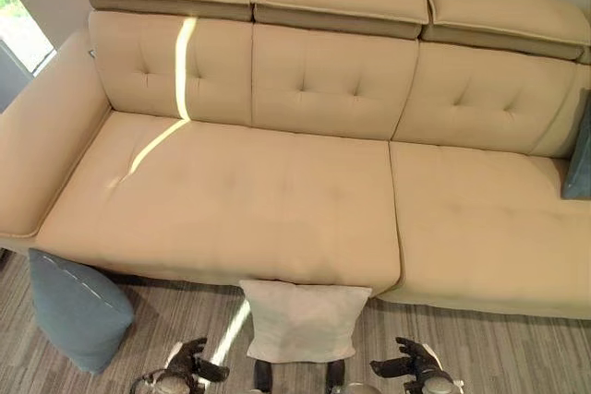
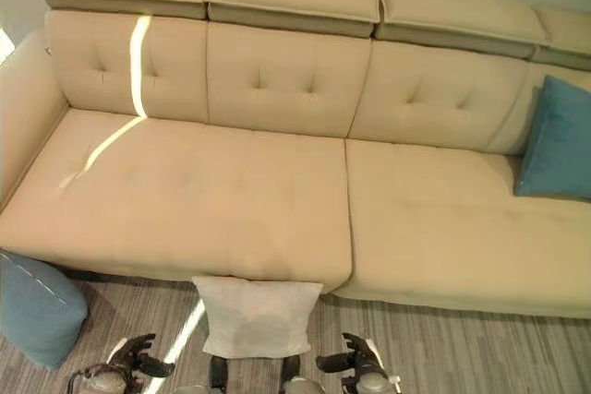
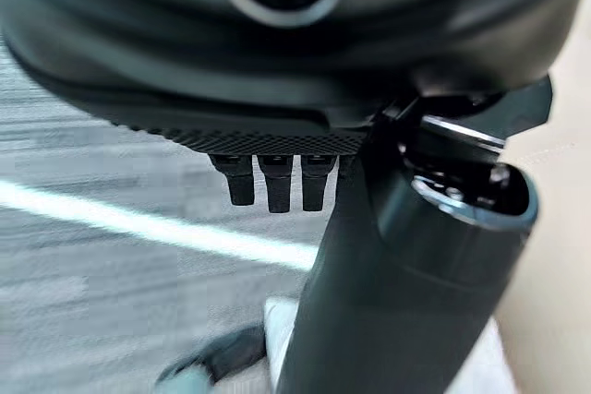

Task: Pick up all the scattered cushions and arrange them neatly on the sofa.

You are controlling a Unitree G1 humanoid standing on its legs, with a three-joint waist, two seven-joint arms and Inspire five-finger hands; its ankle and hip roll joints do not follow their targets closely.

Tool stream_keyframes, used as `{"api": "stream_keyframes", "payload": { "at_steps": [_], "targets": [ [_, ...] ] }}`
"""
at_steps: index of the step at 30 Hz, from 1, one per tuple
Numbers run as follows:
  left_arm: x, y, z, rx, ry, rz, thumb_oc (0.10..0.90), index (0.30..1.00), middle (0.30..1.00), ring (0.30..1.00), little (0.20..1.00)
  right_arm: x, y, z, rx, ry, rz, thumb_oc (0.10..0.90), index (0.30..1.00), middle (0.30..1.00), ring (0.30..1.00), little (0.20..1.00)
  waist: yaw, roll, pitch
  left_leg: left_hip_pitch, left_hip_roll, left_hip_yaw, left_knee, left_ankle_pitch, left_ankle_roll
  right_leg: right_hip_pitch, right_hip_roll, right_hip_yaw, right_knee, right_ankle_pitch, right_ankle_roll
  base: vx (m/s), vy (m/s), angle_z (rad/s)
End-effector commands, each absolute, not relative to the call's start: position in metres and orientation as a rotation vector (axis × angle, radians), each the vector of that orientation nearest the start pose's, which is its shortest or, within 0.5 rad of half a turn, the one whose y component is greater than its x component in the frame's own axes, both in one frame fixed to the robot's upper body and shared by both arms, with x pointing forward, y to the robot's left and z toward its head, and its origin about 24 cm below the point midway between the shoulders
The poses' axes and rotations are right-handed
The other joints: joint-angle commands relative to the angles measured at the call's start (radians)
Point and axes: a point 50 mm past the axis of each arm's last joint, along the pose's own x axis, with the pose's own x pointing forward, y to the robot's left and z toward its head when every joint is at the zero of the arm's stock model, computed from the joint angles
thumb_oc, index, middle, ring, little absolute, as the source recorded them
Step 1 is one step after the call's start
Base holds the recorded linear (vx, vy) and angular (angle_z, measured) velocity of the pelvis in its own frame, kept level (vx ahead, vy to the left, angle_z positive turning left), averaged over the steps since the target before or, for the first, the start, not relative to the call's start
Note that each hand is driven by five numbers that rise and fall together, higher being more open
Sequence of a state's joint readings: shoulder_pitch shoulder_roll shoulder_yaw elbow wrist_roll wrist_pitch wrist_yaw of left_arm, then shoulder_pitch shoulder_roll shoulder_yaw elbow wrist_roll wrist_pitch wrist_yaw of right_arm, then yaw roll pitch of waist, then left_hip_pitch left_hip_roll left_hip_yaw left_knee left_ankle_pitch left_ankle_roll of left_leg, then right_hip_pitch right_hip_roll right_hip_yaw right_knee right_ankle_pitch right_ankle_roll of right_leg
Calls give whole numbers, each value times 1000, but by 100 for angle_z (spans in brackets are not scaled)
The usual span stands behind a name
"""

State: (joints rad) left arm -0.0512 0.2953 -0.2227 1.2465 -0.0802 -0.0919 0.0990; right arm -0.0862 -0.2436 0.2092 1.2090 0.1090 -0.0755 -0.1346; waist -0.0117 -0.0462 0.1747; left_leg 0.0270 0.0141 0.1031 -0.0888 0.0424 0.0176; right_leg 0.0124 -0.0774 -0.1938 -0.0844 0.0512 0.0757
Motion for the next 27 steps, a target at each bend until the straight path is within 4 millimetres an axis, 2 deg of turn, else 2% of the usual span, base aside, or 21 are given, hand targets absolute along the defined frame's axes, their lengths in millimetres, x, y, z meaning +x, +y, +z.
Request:
{"api": "stream_keyframes", "payload": {
  "at_steps": [1,5,11,14,17,20,27],
  "targets": [
    [121,252,-148,369,1086,146,800,900,900,900,900,128,-252,-145,-403,1048,-165,800,900,900,900,900,12,-16,-31,-32,-27,-12,22,-55,-40,3,1,0,89,-98,54,14,-76,-3],
    [121,251,-149,369,1085,146,800,900,900,900,900,126,-252,-145,-408,1050,-161,800,900,900,900,900,7,-13,-33,-24,-15,-31,7,-39,-54,21,22,7,70,-107,37,-17,-116,6],
    [137,242,-145,361,1036,117,800,900,900,900,900,127,-259,-142,-415,1043,-184,800,900,900,900,900,-2,-6,-9,-91,-14,-66,32,-1,-75,14,38,-11,38,-113,15,-110,-94,33],
    [137,234,-148,357,1042,87,800,900,900,900,900,126,-267,-140,-417,1047,-213,800,900,900,900,900,-7,-4,1,-124,-16,-64,99,-25,-79,0,26,-34,45,-108,7,-119,-6,48],
    [120,232,-154,350,1096,81,800,900,900,900,900,120,-265,-143,-407,1060,-212,800,900,900,900,900,-19,1,-25,-87,-18,-70,78,-45,-71,6,32,-26,38,-102,12,49,45,8],
    [117,233,-155,355,1108,84,800,900,900,900,900,117,-263,-145,-405,1073,-206,800,900,900,900,900,-19,2,-32,-61,-18,-56,45,-45,-66,13,30,-13,34,-96,21,66,84,-4],
    [127,239,-150,353,1070,104,800,900,900,900,900,121,-256,-146,-405,1071,-182,800,900,900,900,900,-5,-7,-25,-58,-28,-41,24,-51,-47,-26,12,20,56,-70,53,0,110,-22]
  ]
}}
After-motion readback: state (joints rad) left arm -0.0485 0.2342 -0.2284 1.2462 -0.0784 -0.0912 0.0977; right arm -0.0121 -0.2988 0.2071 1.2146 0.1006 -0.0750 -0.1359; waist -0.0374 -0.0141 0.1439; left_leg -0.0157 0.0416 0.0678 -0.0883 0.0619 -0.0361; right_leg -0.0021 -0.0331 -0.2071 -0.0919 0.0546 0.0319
